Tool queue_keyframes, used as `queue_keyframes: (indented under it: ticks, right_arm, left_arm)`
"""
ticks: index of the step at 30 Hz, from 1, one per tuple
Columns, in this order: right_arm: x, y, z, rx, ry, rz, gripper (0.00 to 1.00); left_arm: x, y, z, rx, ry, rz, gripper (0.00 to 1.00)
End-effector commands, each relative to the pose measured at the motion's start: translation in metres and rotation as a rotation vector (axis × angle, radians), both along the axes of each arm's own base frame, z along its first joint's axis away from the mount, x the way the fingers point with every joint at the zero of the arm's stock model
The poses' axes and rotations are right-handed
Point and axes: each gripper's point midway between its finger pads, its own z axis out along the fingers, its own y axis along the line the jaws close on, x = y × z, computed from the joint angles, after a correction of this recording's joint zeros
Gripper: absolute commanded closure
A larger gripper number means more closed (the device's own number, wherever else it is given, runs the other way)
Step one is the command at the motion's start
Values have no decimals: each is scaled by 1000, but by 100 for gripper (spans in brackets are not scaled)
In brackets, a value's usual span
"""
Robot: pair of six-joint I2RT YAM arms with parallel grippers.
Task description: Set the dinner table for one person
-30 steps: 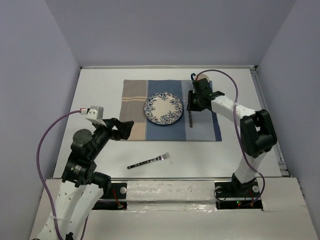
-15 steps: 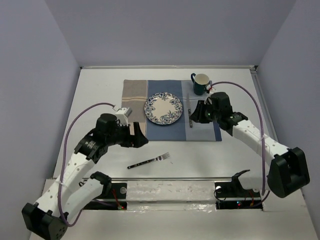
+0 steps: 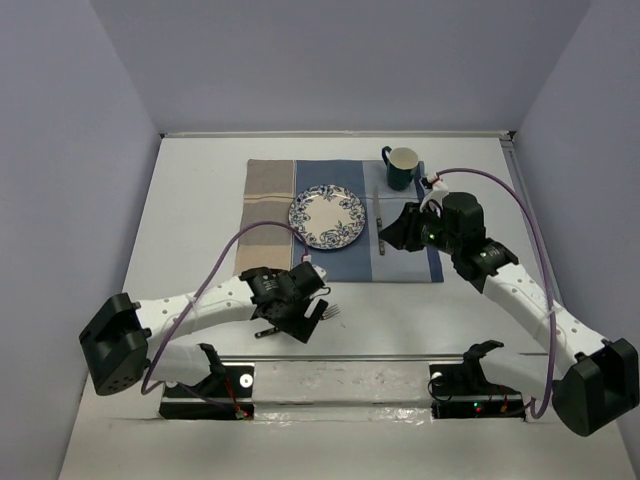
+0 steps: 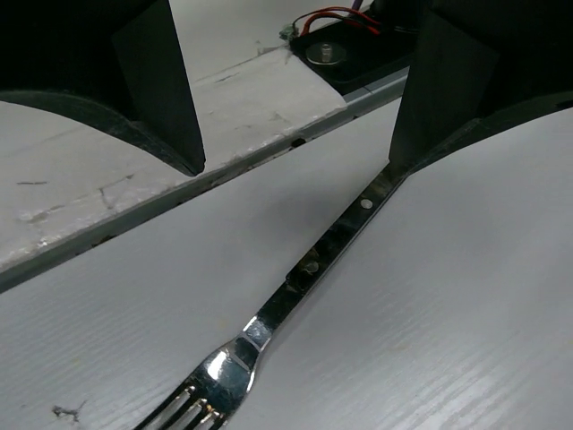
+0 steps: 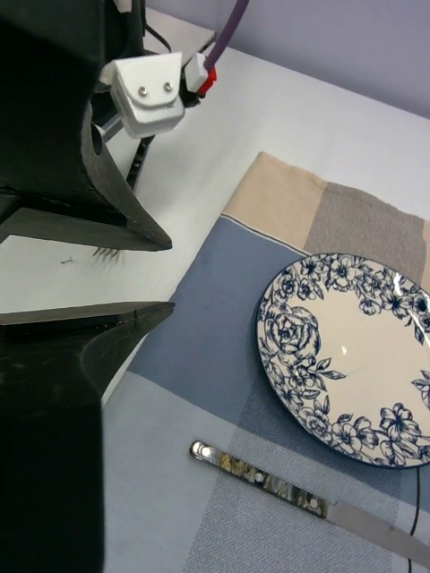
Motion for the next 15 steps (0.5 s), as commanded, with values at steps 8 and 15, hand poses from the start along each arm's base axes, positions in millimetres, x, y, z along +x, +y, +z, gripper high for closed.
queue_keyframes:
  ticks: [8, 15]
  right_arm:
    - [-15, 5, 38, 91, -117, 58, 65]
    - [-23, 7, 46, 112, -131, 89, 65]
  left_arm:
    - [15, 4, -12, 163, -67, -21, 4]
    - [12, 8, -30, 242, -19, -40, 4]
